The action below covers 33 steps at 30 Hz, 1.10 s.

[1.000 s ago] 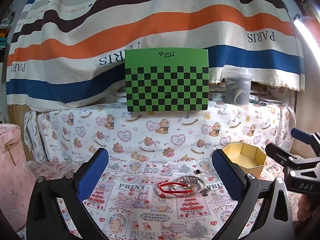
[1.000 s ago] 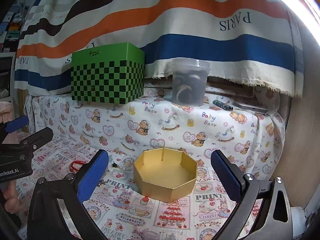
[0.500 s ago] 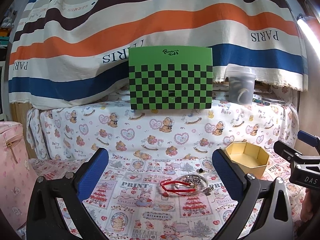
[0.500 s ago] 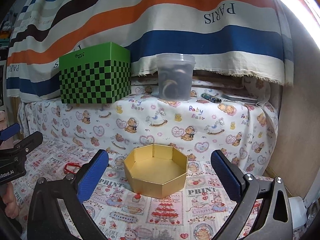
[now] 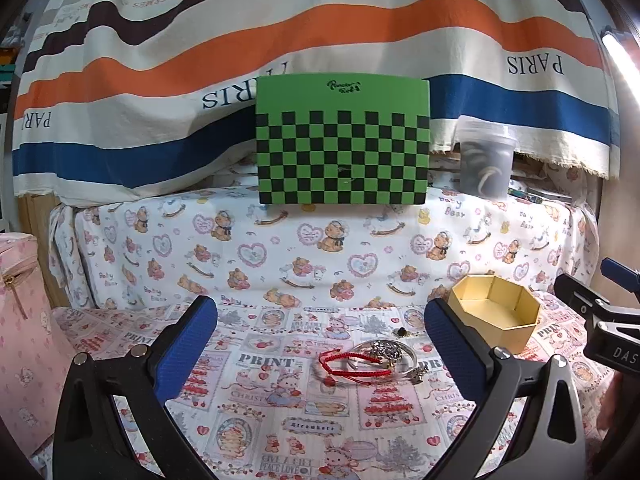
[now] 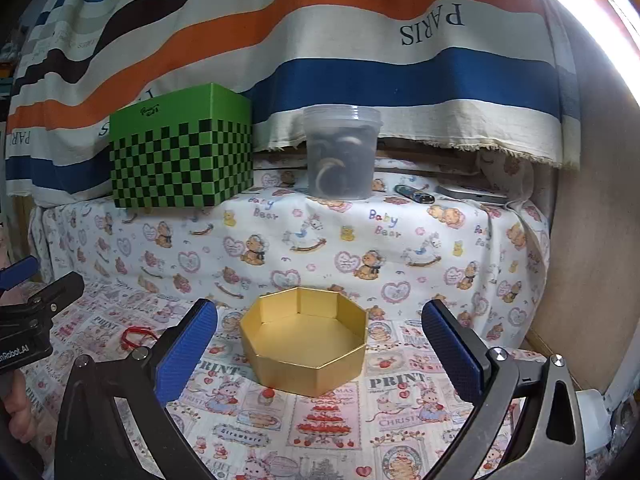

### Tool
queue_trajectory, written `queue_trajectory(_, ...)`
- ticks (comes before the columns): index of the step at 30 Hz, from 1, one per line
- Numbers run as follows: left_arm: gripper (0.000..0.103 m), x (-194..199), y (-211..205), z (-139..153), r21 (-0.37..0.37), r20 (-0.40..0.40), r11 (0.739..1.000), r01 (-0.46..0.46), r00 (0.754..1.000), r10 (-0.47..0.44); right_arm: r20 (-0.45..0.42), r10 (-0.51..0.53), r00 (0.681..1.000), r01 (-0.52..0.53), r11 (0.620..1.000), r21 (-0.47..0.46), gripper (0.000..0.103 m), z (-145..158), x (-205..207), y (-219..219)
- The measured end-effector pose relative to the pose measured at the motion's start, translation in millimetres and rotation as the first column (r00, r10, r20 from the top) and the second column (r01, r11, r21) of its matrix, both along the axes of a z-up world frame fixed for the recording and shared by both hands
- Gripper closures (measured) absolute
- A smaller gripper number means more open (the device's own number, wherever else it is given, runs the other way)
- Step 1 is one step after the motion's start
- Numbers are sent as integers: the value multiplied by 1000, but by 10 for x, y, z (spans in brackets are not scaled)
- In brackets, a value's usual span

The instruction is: Organize jewelry

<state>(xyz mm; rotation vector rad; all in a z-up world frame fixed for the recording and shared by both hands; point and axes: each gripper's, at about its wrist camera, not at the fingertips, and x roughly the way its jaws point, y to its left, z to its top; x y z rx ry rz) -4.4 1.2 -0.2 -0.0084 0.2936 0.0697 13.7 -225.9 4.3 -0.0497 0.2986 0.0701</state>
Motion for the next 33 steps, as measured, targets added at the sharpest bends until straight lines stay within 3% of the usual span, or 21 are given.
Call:
queue_trajectory(13, 0, 35, -83, -3, 24, -15, 999, 45, 999, -45, 3, -8, 1000, 8, 1000, 20, 0, -3, 1, -46)
queue_trajectory(17, 0, 46, -133, -6, 27, -18, 992, 125, 992, -124, 29, -12, 999, 12, 1000, 16, 0, 13, -34, -63)
queue_trajectory(21, 0, 41, -154, -4, 35, -18, 993, 113, 993, -113, 65, -43, 997, 41, 999, 28, 0, 41, -87, -110)
queue_trajectory(29, 0, -2, -52, 9, -5, 2, 997, 74, 997, -74, 23, -63, 998, 62, 997, 39, 0, 17, -12, -150)
queue_trajectory(33, 0, 0, -82, 13, 30, -12, 995, 96, 995, -95, 17, -61, 998, 61, 997, 38, 0, 7, 2, -148)
